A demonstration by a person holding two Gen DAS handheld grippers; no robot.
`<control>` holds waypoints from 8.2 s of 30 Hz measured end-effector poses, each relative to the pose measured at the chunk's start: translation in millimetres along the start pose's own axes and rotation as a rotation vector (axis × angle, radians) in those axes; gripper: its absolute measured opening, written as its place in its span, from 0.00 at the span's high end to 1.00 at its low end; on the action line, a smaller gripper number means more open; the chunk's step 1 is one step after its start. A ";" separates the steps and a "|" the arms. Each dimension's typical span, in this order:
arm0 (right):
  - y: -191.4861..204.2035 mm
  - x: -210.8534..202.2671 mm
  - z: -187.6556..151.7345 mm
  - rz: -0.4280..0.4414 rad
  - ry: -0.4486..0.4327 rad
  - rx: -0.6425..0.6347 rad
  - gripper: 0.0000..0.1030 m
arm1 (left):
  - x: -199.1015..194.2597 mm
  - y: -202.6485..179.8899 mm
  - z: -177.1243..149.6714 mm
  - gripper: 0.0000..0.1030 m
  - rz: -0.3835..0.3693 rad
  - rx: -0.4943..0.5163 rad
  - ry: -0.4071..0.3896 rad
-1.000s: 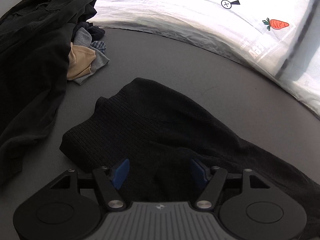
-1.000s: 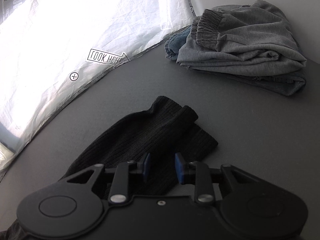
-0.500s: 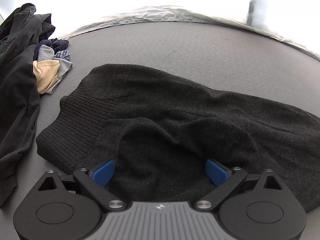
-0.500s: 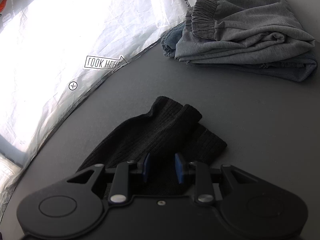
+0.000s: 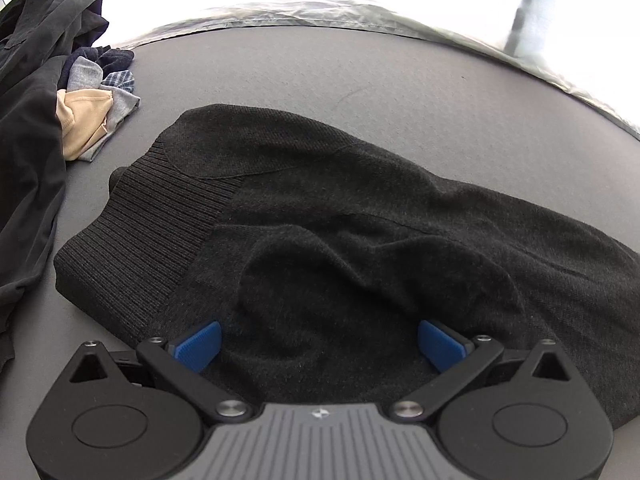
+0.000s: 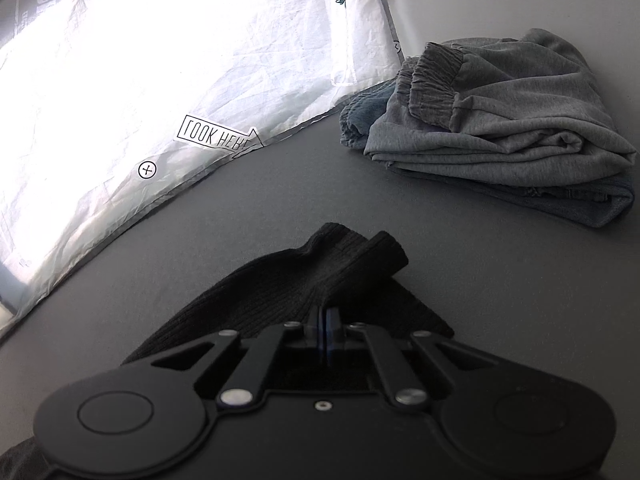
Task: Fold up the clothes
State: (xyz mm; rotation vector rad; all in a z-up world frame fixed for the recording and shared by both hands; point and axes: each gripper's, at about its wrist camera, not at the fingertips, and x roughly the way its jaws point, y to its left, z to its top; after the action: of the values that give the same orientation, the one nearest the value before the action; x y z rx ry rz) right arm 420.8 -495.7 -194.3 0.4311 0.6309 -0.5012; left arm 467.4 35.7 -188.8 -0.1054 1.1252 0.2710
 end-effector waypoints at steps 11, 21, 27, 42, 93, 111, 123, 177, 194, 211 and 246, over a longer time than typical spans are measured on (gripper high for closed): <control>-24.1 -10.3 -18.0 -0.076 0.078 0.047 0.98 | -0.3 -2.1 0.4 0.00 -0.010 0.015 -0.004; -59.6 -5.7 -8.1 -0.118 0.064 0.271 0.69 | -0.1 -2.2 -0.1 0.00 -0.012 0.017 -0.014; -61.7 -1.8 -3.5 -0.143 0.064 0.168 0.82 | -0.2 -2.4 0.4 0.00 -0.011 0.016 -0.011; -33.9 7.7 -9.8 -0.125 0.063 0.046 0.64 | -0.3 -1.4 1.2 0.00 -0.015 0.023 -0.007; 231.1 -102.7 -166.2 0.171 0.195 -0.470 0.04 | -36.2 182.7 12.1 0.00 -0.220 -0.077 -0.274; 249.2 -104.5 -180.3 0.107 0.290 -0.509 0.01 | -19.8 191.1 -7.4 0.60 -0.352 -0.078 -0.301; 236.9 -102.7 -182.7 0.146 0.301 -0.423 0.00 | -7.6 181.5 8.6 0.87 -0.390 -0.035 -0.252; 228.1 -108.6 -190.6 0.181 0.237 -0.436 0.00 | -20.0 208.4 -41.7 0.11 -0.385 -0.443 -0.129; 232.8 -99.0 -174.7 0.164 0.345 -0.405 0.00 | -23.2 191.4 -34.2 0.68 -0.159 -0.391 -0.162; 159.5 -69.5 -111.3 0.177 0.670 0.231 0.35 | -92.3 130.9 -41.8 0.90 -0.174 -0.300 -0.364; 83.9 -10.8 -70.5 0.478 0.827 0.368 0.67 | -102.4 -89.4 -52.8 0.52 -0.328 0.055 -0.277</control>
State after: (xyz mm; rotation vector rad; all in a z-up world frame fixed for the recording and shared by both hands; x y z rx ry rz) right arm 428.9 -388.8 -219.6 1.1331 1.1902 0.0516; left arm 403.8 -78.5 -124.0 -0.1951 0.8232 -0.0381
